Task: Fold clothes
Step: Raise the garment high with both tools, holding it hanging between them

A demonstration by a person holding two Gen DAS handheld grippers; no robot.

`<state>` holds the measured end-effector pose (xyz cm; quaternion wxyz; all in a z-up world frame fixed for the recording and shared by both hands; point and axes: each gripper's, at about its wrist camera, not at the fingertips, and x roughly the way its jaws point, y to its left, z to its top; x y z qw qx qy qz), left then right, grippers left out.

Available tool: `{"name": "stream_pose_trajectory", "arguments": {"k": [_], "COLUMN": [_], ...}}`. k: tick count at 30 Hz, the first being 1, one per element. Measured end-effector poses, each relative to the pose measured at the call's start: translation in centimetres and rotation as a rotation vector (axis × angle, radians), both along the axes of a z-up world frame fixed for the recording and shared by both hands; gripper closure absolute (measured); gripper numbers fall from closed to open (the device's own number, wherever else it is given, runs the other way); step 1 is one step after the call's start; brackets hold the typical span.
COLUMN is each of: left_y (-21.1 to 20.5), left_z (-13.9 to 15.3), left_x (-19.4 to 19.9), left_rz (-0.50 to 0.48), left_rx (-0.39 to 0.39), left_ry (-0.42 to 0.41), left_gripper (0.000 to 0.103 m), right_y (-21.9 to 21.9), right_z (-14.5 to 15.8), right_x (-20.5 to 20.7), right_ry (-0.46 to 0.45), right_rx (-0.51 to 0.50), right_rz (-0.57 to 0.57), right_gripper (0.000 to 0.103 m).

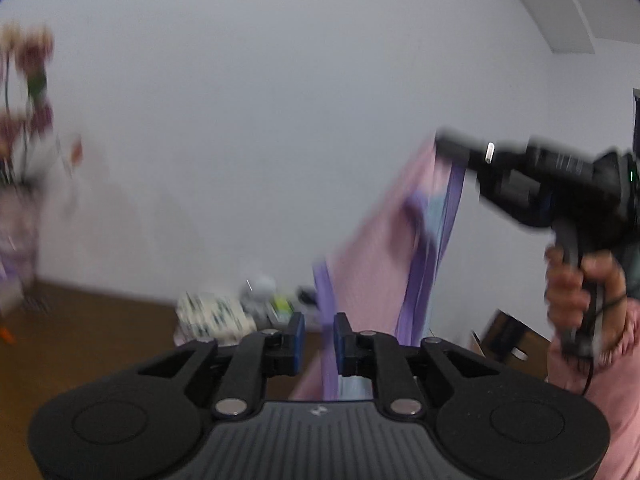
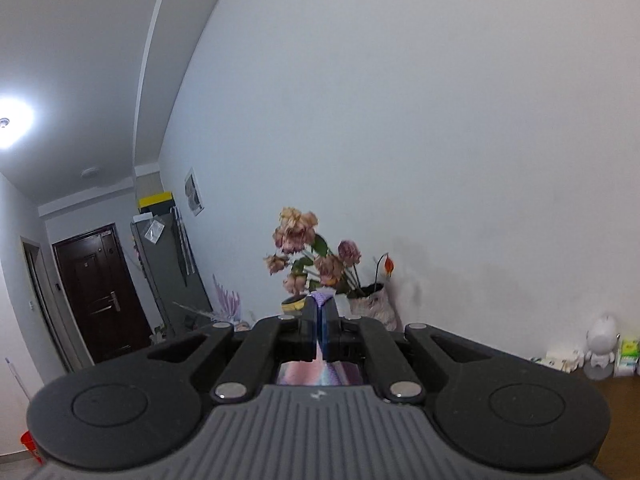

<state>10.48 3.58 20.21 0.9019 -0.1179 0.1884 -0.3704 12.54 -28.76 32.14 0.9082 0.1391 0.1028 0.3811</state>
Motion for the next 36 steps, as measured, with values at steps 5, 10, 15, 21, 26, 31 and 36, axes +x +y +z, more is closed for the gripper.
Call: {"name": "stream_pose_trajectory", "arguments": {"k": [5, 10, 15, 21, 26, 31, 36], "left_y": [-0.5, -0.2, -0.3, -2.2, -2.3, -0.5, -1.5], "left_z": [-3.5, -3.8, -5.0, -7.5, -7.0, -3.7, -5.4], "left_x": [1.3, 3.1, 5.1, 5.7, 4.3, 2.4, 3.3], "left_rz": [-0.044, -0.017, -0.039, -0.146, -0.124, -0.079, -0.087], "left_rx": [-0.066, -0.111, -0.167, -0.189, -0.19, -0.182, -0.136], "left_ry": [0.022, -0.013, -0.016, -0.024, -0.085, -0.145, -0.09], "left_gripper": [0.068, 0.057, 0.05, 0.096, 0.103, 0.103, 0.039], "right_y": [0.3, 0.1, -0.5, -1.2, -2.2, -3.1, -3.0], "right_z": [-0.4, -0.5, -0.5, -1.0, -1.8, -1.7, -1.2], "right_x": [-0.4, -0.9, -2.0, -2.0, -0.8, -0.3, -1.6], "right_ry": [-0.003, -0.006, -0.011, -0.001, 0.027, 0.033, 0.005], "right_rx": [-0.024, -0.044, -0.047, -0.046, -0.052, -0.028, -0.028], "right_rz": [0.0, 0.0, 0.031, 0.042, 0.004, -0.004, 0.033], "right_gripper": [0.102, 0.102, 0.102, 0.102, 0.102, 0.102, 0.102]}}
